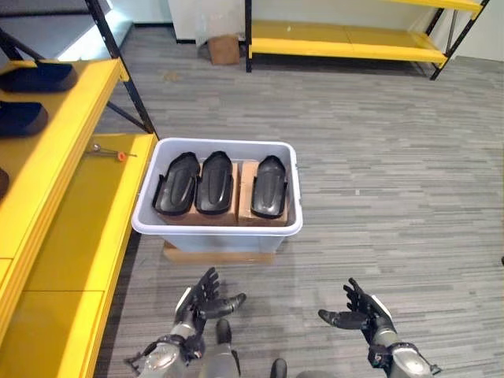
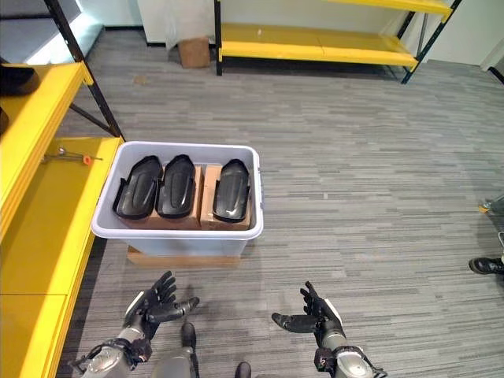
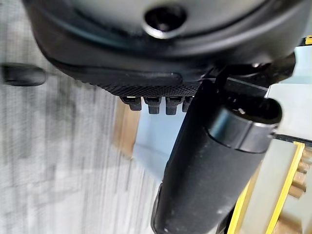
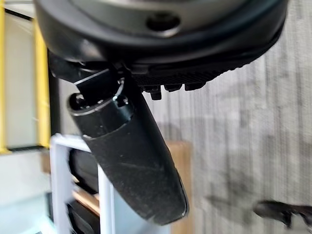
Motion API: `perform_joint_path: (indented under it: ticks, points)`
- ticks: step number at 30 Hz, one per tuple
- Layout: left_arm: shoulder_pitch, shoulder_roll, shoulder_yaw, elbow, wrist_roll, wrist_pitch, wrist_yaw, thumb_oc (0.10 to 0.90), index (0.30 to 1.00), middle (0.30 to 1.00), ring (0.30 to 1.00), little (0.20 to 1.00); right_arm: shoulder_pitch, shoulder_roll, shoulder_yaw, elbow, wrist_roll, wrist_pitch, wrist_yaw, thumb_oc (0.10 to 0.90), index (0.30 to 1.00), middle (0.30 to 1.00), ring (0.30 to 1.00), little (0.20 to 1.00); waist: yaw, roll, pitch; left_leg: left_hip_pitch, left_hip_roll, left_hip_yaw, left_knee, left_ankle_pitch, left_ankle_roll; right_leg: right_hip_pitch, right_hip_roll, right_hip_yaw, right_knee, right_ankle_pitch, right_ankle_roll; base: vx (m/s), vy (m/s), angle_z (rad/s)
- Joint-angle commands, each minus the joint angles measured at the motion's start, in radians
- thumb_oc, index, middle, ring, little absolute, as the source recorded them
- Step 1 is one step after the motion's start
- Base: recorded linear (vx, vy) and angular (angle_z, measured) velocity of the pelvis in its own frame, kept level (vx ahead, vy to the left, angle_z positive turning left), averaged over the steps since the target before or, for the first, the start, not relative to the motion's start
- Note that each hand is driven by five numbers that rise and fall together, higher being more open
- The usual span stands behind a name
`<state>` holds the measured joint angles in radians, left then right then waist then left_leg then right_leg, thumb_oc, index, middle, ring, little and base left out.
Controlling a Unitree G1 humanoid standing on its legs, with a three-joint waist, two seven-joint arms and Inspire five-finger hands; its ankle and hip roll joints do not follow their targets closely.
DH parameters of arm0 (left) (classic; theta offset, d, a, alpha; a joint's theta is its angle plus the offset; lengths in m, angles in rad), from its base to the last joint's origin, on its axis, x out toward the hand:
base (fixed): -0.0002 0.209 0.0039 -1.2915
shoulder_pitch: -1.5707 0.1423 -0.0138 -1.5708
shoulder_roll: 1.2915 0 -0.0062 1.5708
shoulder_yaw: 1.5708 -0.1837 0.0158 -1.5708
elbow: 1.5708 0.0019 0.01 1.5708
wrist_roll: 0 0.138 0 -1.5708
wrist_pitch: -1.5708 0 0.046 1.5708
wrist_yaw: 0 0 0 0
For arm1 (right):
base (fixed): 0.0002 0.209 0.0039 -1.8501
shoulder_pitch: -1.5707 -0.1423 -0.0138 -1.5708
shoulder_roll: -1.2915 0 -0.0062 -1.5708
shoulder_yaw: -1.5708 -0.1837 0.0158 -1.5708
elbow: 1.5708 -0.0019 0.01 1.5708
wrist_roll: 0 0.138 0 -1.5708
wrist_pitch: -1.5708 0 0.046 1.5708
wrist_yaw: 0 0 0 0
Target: Move parts from the plastic box to the shelf.
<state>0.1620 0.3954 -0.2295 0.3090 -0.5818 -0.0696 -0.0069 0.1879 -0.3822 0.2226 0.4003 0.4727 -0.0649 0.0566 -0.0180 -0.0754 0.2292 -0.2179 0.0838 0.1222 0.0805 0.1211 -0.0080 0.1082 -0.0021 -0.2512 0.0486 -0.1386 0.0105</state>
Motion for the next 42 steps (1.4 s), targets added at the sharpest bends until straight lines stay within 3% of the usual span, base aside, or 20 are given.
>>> perform_joint_path:
  ticks: [1, 3, 4, 5, 7, 9, 11, 12, 14, 16, 21, 28, 30, 31, 32, 34, 38, 40, 41, 42]
  points:
    - [0.02, 0.077, 0.033, -0.094, 0.004, -0.082, -0.002, 0.9, 1.0, 1.0, 1.0, 1.0, -0.062, -0.019, -0.024, -0.083, 0.0, -0.079, 0.017, 0.9, 1.0, 1.0, 1.0, 1.0, 0.039, -0.02, -0.049, -0.024, 0.032, 0.007, 0.098, -0.075, -0.031, -0.032, -0.124, 0.037, 0.053, 0.048, 0.108, 0.18, 0.142, 0.21]
    - [0.021, 0.078, 0.034, -0.091, 0.005, -0.082, 0.0, 0.9, 1.0, 1.0, 1.0, 1.0, -0.067, -0.017, -0.022, -0.081, -0.005, -0.078, 0.018, 0.9, 1.0, 1.0, 1.0, 1.0, 0.04, -0.02, -0.054, -0.027, 0.02, 0.01, 0.104, -0.088, -0.022, -0.038, -0.132, 0.037, 0.065, 0.055, 0.117, 0.16, 0.153, 0.07]
    - [0.019, 0.079, 0.032, -0.086, 0.012, -0.081, 0.002, 0.9, 1.0, 1.0, 1.0, 1.0, -0.073, -0.007, -0.015, -0.077, -0.014, -0.075, 0.02, 0.9, 1.0, 1.0, 1.0, 1.0, 0.036, -0.015, -0.053, 0.0, -0.025, 0.018, 0.098, -0.126, 0.008, -0.087, -0.16, 0.044, 0.195, 0.114, 0.152, 0.2, 0.214, 0.03]
    - [0.019, 0.079, 0.032, -0.085, 0.012, -0.081, 0.002, 0.9, 1.0, 1.0, 1.0, 1.0, -0.074, -0.007, -0.016, -0.077, -0.014, -0.075, 0.02, 0.9, 1.0, 1.0, 1.0, 1.0, 0.036, -0.014, -0.056, -0.002, -0.024, 0.018, 0.096, -0.123, 0.008, -0.091, -0.159, 0.044, 0.194, 0.118, 0.152, 0.19, 0.23, 0.05]
    - [0.016, 0.079, 0.029, -0.084, 0.021, -0.08, 0.003, 0.9, 1.0, 1.0, 1.0, 1.0, -0.073, 0.002, -0.009, -0.073, -0.024, -0.073, 0.022, 0.9, 1.0, 1.0, 1.0, 1.0, 0.023, -0.005, -0.047, 0.035, -0.058, 0.014, 0.086, -0.149, 0.035, -0.144, -0.174, 0.068, 0.351, 0.22, 0.176, 0.1, 0.146, 0.15]
    - [0.01, 0.082, 0.022, -0.087, 0.028, -0.081, -0.001, 0.9, 1.0, 1.0, 1.0, 1.0, -0.073, 0.003, -0.007, -0.078, -0.026, -0.073, 0.024, 0.9, 1.0, 1.0, 1.0, 1.0, 0.002, 0.022, -0.025, 0.071, -0.058, 0.003, 0.073, -0.151, 0.046, -0.217, -0.158, 0.084, 0.479, 0.282, 0.18, 0.13, 0.151, 0.3]
    - [0.013, 0.085, 0.021, -0.097, 0.038, -0.083, -0.005, 0.9, 1.0, 1.0, 1.0, 1.0, -0.059, 0.003, -0.012, -0.091, -0.031, -0.071, 0.026, 0.9, 1.0, 1.0, 1.0, 1.0, -0.016, 0.047, -0.005, 0.112, -0.057, 0.002, 0.065, -0.163, 0.056, -0.271, -0.167, 0.07, 0.557, 0.284, 0.172, 0.2, 0.122, 0.35]
    - [0.009, 0.083, 0.015, -0.096, 0.035, -0.079, -0.011, 0.9, 1.0, 1.0, 1.0, 1.0, -0.051, 0.005, -0.018, -0.095, -0.031, -0.071, 0.021, 0.9, 1.0, 1.0, 1.0, 1.0, -0.027, 0.059, -0.005, 0.146, -0.052, 0.011, 0.046, -0.173, 0.049, -0.313, -0.231, 0.017, 0.472, 0.241, 0.149, 0.21, 0.049, 0.23]
    - [0.01, 0.082, 0.013, -0.096, 0.029, -0.08, -0.015, 0.9, 1.0, 1.0, 1.0, 1.0, -0.049, 0.003, -0.022, -0.098, -0.026, -0.071, 0.017, 0.9, 1.0, 1.0, 1.0, 1.0, -0.038, 0.063, -0.001, 0.166, -0.05, 0.003, 0.036, -0.178, 0.04, -0.313, -0.248, 0.006, 0.417, 0.226, 0.146, 0.21, -0.061, 0.05]
    - [0.018, 0.083, 0.017, -0.098, 0.018, -0.08, -0.024, 0.9, 1.0, 1.0, 1.0, 1.0, -0.048, -0.001, -0.028, -0.098, -0.025, -0.071, 0.012, 0.9, 1.0, 1.0, 1.0, 1.0, -0.058, 0.04, -0.006, 0.201, -0.055, -0.005, 0.028, -0.198, 0.008, -0.327, -0.297, 0.024, 0.134, 0.274, 0.167, 0.29, -0.206, 0.1]
    - [0.029, 0.07, 0.031, -0.095, 0.036, -0.076, -0.037, 0.9, 1.0, 1.0, 1.0, 1.0, -0.051, -0.009, -0.03, -0.098, -0.049, -0.065, 0.015, 0.9, 1.0, 1.0, 1.0, 1.0, -0.052, 0.022, -0.019, 0.26, -0.038, -0.002, 0.005, -0.218, -0.017, -0.277, -0.315, -0.042, 0.023, 0.328, 0.194, 0.2, -0.168, 0.11]
    - [0.021, 0.049, 0.018, -0.084, 0.022, -0.071, -0.036, 0.9, 1.0, 1.0, 1.0, 1.0, -0.048, -0.025, -0.033, -0.106, -0.025, -0.072, 0.016, 0.9, 1.0, 1.0, 1.0, 1.0, -0.055, 0.023, -0.06, 0.261, 0.037, -0.025, -0.01, -0.2, -0.067, -0.238, -0.237, -0.054, 0.024, 0.261, 0.162, 0.14, -0.157, 0.23]
    - [0.002, 0.039, 0.012, -0.083, 0.014, -0.073, -0.029, 0.9, 1.0, 1.0, 1.0, 1.0, -0.052, -0.027, -0.034, -0.087, -0.009, -0.078, 0.007, 0.9, 1.0, 1.0, 1.0, 1.0, -0.056, 0.021, -0.047, 0.206, 0.08, -0.03, 0.146, -0.188, -0.099, -0.225, -0.208, -0.066, 0.041, 0.21, 0.123, 0.08, -0.176, 0.2]
    - [0.002, 0.039, 0.012, -0.083, 0.014, -0.073, -0.029, 0.9, 1.0, 1.0, 1.0, 1.0, -0.052, -0.027, -0.034, -0.087, -0.009, -0.078, 0.007, 0.9, 1.0, 1.0, 1.0, 1.0, -0.056, 0.021, -0.047, 0.206, 0.08, -0.03, 0.146, -0.188, -0.099, -0.225, -0.208, -0.066, 0.041, 0.21, 0.123, 0.05, -0.129, 0.28]
    - [0.001, 0.036, 0.009, -0.085, 0.008, -0.075, -0.028, 0.9, 1.0, 1.0, 1.0, 1.0, -0.053, -0.036, -0.033, -0.096, -0.003, -0.083, 0.01, 0.9, 1.0, 1.0, 1.0, 1.0, -0.048, 0.015, -0.029, 0.144, 0.072, -0.054, 0.296, -0.158, -0.112, -0.207, -0.197, -0.064, 0.042, 0.192, 0.098, 0.04, -0.092, 0.22]
    - [-0.001, 0.034, 0.013, -0.081, 0.002, -0.077, -0.018, 0.9, 1.0, 1.0, 1.0, 1.0, -0.056, -0.047, -0.033, -0.104, 0.003, -0.084, 0.011, 0.9, 1.0, 1.0, 1.0, 1.0, -0.031, 0.005, -0.003, 0.077, 0.061, -0.081, 0.41, -0.102, -0.129, -0.185, -0.189, -0.067, 0.039, 0.175, 0.08, 0.02, -0.075, 0.08]
    - [0.011, 0.048, 0.024, -0.089, -0.006, -0.078, -0.008, 0.9, 1.0, 1.0, 1.0, 1.0, -0.065, -0.051, -0.031, -0.113, 0.011, -0.097, -0.008, 0.9, 1.0, 1.0, 1.0, 1.0, -0.01, 0.002, -0.004, 0.053, 0.211, -0.038, 0.156, -0.033, -0.127, -0.159, -0.188, -0.079, 0.029, 0.146, 0.11, 0.11, 0.102, 0.0]
    - [0.017, 0.049, 0.03, -0.092, 0.0, -0.076, -0.006, 0.9, 1.0, 1.0, 1.0, 1.0, -0.066, -0.051, -0.031, -0.116, 0.012, -0.096, -0.01, 0.9, 1.0, 1.0, 1.0, 1.0, -0.003, 0.003, -0.004, 0.058, 0.233, -0.045, 0.101, -0.01, -0.129, -0.154, -0.189, -0.071, 0.031, 0.141, 0.116, 0.16, 0.176, 0.02]
    - [0.033, 0.046, 0.04, -0.097, 0.006, -0.075, -0.003, 0.9, 1.0, 1.0, 1.0, 1.0, -0.065, -0.055, -0.037, -0.12, 0.017, -0.1, -0.012, 0.9, 1.0, 1.0, 1.0, 1.0, 0.006, 0.017, -0.008, 0.059, 0.287, -0.069, -0.003, 0.058, -0.146, -0.139, -0.192, -0.05, 0.043, 0.125, 0.133, 0.17, 0.23, -0.1]
    - [0.036, 0.042, 0.046, -0.094, 0.003, -0.073, -0.007, 0.9, 1.0, 1.0, 1.0, 1.0, -0.059, -0.053, -0.04, -0.127, 0.021, -0.095, -0.002, 0.9, 1.0, 1.0, 1.0, 1.0, 0.003, 0.023, -0.012, 0.083, 0.276, -0.056, -0.013, 0.026, -0.144, -0.142, -0.2, -0.049, 0.058, 0.124, 0.136, 0.22, 0.316, -0.21]
